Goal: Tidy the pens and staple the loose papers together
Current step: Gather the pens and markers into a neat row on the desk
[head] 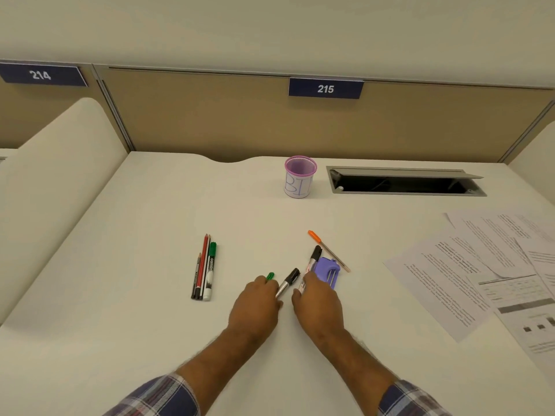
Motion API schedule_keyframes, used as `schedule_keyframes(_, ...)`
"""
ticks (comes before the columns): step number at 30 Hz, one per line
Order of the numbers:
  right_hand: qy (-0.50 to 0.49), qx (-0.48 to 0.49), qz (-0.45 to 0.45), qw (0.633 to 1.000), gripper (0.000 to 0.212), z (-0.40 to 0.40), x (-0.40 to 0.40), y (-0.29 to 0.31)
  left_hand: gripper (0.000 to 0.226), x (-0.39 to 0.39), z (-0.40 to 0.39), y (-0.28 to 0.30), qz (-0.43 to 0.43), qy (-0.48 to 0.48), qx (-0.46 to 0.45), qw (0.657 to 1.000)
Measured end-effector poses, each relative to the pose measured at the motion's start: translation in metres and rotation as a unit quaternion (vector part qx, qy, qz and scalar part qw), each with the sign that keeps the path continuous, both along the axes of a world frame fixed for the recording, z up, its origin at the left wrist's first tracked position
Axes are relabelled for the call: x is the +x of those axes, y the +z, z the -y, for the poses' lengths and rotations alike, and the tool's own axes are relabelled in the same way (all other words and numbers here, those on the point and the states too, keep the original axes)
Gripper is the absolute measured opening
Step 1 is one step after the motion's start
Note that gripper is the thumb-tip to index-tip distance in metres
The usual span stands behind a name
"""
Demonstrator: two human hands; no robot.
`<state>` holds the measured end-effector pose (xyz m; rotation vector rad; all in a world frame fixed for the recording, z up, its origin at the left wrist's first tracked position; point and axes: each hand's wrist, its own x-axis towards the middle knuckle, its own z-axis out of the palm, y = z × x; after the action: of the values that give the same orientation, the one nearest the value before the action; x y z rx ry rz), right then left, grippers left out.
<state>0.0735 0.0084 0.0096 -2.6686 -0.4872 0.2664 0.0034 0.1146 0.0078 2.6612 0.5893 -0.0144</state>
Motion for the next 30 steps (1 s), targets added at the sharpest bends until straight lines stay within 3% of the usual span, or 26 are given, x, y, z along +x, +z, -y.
schedule_keyframes(4, -0.014, 0.011, -0.030, 0.999, 0.027, 0.002, 0.000, 0.001, 0.021, -0.002, 0.004, -0.002, 0.029, 0.022, -0.074, 0.997)
schedule_keyframes(9, -0.054, 0.079, -0.091, 0.991, 0.036, 0.005, 0.002, 0.004, 0.015, -0.005, -0.003, 0.006, 0.126, 0.135, -0.216, 0.959)
schedule_keyframes(12, -0.076, 0.134, -0.135, 0.979, 0.042, 0.004, -0.003, 0.004, 0.015, -0.006, -0.008, 0.012, 0.147, 0.191, -0.310, 0.920)
schedule_keyframes(16, -0.108, 0.232, -0.157, 0.954, 0.032, -0.003, -0.011, 0.003, 0.019, -0.009, -0.018, 0.013, 0.129, 0.227, -0.414, 0.872)
schedule_keyframes(18, -0.081, 0.276, -0.164, 0.943, 0.021, -0.008, -0.017, 0.006, 0.022, -0.010, -0.020, 0.014, 0.123, 0.241, -0.468, 0.841)
schedule_keyframes(22, 0.011, 0.312, -0.184, 0.932, 0.024, -0.023, -0.034, 0.016, 0.021, -0.005, -0.021, 0.018, 0.129, 0.243, -0.539, 0.796)
schedule_keyframes(30, 0.071, 0.277, -0.181, 0.941, 0.022, -0.042, -0.038, 0.021, 0.022, -0.011, -0.036, 0.024, 0.142, 0.227, -0.499, 0.824)
